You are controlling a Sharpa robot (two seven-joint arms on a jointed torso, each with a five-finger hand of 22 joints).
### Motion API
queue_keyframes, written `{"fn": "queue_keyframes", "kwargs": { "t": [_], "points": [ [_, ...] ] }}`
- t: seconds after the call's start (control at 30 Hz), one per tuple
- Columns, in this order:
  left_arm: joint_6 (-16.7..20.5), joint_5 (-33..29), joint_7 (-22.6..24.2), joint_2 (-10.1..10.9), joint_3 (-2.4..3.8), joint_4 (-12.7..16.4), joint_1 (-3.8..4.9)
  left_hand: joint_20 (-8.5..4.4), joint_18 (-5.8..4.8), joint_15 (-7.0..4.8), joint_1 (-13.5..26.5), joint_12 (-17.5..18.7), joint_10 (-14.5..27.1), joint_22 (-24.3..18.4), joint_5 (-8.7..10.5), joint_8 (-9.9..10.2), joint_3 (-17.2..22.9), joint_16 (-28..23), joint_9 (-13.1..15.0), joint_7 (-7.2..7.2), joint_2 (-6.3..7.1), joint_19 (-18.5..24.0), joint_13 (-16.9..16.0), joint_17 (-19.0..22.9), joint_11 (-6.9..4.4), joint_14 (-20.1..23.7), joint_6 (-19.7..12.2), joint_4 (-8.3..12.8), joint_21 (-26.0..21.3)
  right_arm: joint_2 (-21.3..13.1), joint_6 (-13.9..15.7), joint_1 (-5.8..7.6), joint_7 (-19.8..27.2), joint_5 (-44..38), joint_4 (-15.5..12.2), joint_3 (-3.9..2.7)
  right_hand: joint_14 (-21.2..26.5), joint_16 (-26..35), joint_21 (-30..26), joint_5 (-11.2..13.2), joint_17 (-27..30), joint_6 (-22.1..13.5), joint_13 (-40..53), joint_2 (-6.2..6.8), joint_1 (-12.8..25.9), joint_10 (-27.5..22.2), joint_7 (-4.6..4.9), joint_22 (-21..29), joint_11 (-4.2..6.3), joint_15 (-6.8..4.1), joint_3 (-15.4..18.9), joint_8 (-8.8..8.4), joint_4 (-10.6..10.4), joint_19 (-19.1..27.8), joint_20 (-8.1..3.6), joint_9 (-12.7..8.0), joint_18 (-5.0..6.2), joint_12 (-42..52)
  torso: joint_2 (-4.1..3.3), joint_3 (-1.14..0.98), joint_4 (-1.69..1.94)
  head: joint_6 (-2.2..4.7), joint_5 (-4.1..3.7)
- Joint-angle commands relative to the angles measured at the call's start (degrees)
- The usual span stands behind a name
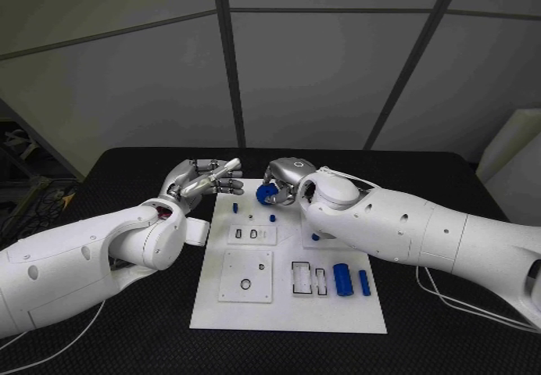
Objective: Assemble the parts on the task board
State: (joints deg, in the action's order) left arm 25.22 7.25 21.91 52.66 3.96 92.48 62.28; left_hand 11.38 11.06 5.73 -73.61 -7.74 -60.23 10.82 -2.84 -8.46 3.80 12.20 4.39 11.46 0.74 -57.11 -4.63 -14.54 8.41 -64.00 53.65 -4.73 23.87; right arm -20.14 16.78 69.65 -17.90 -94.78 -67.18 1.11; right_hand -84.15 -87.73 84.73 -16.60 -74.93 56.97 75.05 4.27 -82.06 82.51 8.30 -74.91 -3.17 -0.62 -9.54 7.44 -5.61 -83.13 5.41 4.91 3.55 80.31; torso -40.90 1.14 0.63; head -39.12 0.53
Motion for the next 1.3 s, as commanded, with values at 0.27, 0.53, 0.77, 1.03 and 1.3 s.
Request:
{"fn": "queue_keyframes", "kwargs": {
  "t": [0.27,0.53,0.77,1.03,1.3],
  "points": [
    [-0.6,0.4,0.1,-0.2,0.04,0.0,0.09,0.16,-0.81,0.08,0.1,0.4,0.2,-0.1,0.07,0.3,-0.1,-0.4,-0.1,0.24,-0.42,0.3,0.1,-0.1,0.35,0.3,0.1,0.1,0.1,0.6,-1.6,-0.09,0.2,-0.1,1.5,0.48,-5.0,-0.4,0.0,1.6,-10.9,-4.5,1.7,0.71,2.4,-2.6,1.31,-2.8,-1.32,0.72,-0.5,-2.98,-0.4,-0.1,0.72,-1.0,-0.98,-3.2,0.01,-0.02,0.08,-0.02,-0.07],
    [-0.5,0.4,0.1,-0.2,0.04,-0.1,0.09,0.21,-0.83,0.16,0.1,0.5,0.2,-0.1,0.08,0.4,-0.2,-0.7,-0.1,0.28,-0.47,0.5,0.1,-0.2,0.4,0.5,0.1,0.2,0.0,1.1,-2.7,-0.12,0.7,0.8,2.2,0.54,-5.0,-0.6,-0.1,4.2,-11.2,-7.9,0.6,1.9,8.6,-3.5,1.47,-2.4,-1.66,1.12,1.7,-3.21,-5.3,0.2,1.23,-0.9,-0.89,-4.2,-0.01,0.01,0.01,-0.08,-0.05],
    [-0.5,0.4,0.0,-0.1,0.04,-0.1,0.09,0.22,-0.84,0.17,0.1,0.5,0.2,-0.1,0.08,0.5,-0.2,-0.7,-0.1,0.29,-0.49,0.5,0.1,-0.2,0.4,0.5,0.1,0.2,0.0,0.8,-5.0,-0.12,0.8,1.6,2.3,0.55,-5.1,-0.9,0.0,3.1,-11.8,-5.5,1.2,1.16,11.2,-3.1,1.27,-2.8,-1.52,1.05,1.8,-1.81,-8.7,0.0,1.22,-0.5,-0.95,-3.6,0.0,-0.01,-0.06,-0.2,0.02],
    [-0.6,0.4,0.0,-0.1,0.04,-0.1,0.09,0.26,-0.85,0.22,0.1,0.7,0.2,-0.1,0.08,0.6,-0.3,-0.9,-0.1,0.34,-0.49,0.6,0.1,-0.2,0.45,0.7,0.1,0.2,0.0,0.2,-6.3,-0.12,0.6,2.6,2.1,0.56,-5.2,-1.1,0.3,0.3,-12.4,-3.6,2.2,-0.4,13.5,-2.3,1.06,-3.4,-1.35,0.9,1.8,-1.03,-10.7,-0.4,1.07,-0.4,-1.07,-2.6,0.01,-0.02,-0.01,-0.38,0.02],
    [-0.5,0.4,0.0,0.0,0.04,-0.1,0.08,0.29,-0.85,0.25,0.1,0.7,0.2,-0.1,0.08,0.6,-0.4,-1.0,-0.2,0.38,-0.45,0.7,0.1,-0.3,0.49,0.7,0.1,0.2,-0.1,-0.6,-2.1,-0.13,0.8,2.7,1.6,0.56,-5.3,-1.3,0.4,-1.8,-12.7,-4.3,2.6,-0.3,13.3,-2.1,1.24,-3.7,-1.46,0.96,1.5,-1.59,-10.1,-0.5,1.09,-0.7,-1.13,-2.2,0.01,-0.03,-0.06,-0.37,-0.01]
  ]
}}
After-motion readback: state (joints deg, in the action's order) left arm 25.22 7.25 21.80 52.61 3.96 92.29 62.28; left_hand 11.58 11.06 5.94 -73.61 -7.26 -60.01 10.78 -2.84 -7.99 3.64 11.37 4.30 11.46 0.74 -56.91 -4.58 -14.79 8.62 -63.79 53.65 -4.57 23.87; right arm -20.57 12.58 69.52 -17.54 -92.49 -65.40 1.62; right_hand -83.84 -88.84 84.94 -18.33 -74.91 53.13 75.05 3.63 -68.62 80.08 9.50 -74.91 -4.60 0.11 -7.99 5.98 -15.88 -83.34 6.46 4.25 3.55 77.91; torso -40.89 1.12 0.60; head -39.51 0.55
